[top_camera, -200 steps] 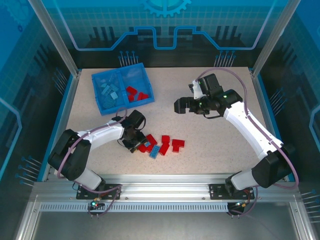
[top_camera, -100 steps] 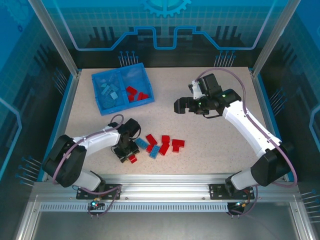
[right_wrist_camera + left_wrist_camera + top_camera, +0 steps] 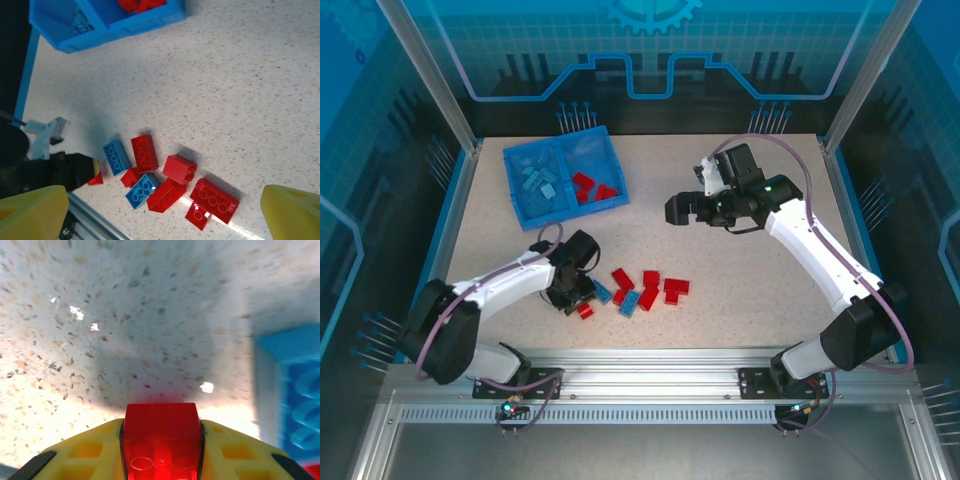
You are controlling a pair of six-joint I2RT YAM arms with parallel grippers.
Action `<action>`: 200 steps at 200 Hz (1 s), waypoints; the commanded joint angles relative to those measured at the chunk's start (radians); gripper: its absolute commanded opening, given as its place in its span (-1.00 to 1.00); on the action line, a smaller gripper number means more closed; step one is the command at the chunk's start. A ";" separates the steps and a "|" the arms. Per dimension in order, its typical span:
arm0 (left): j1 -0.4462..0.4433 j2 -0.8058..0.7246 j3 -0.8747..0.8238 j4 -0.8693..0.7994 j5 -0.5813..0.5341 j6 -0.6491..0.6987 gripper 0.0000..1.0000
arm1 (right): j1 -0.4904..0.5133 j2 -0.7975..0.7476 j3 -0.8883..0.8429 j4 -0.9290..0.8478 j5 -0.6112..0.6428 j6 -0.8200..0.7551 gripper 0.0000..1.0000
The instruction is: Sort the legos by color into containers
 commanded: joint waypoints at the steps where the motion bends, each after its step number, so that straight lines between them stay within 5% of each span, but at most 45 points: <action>1: 0.038 -0.104 0.197 -0.044 -0.129 0.113 -0.47 | 0.009 -0.043 -0.015 0.077 -0.141 -0.039 1.00; 29: 0.124 -0.030 0.431 -0.016 -0.202 0.276 -0.47 | 0.048 -0.039 -0.016 0.097 -0.141 -0.062 1.00; 68: 0.214 0.273 0.755 0.030 -0.223 0.407 -0.47 | 0.064 -0.013 -0.006 0.077 -0.094 -0.033 1.00; 118: 0.283 0.685 1.151 0.003 -0.185 0.442 -0.43 | 0.067 -0.053 -0.041 0.038 -0.027 -0.006 1.00; 148: 0.302 0.880 1.365 -0.063 -0.141 0.444 -0.17 | 0.067 -0.096 -0.073 0.034 0.002 0.014 1.00; 200: 0.302 0.925 1.504 -0.082 -0.103 0.465 0.06 | 0.064 -0.126 -0.089 -0.009 0.055 0.003 1.00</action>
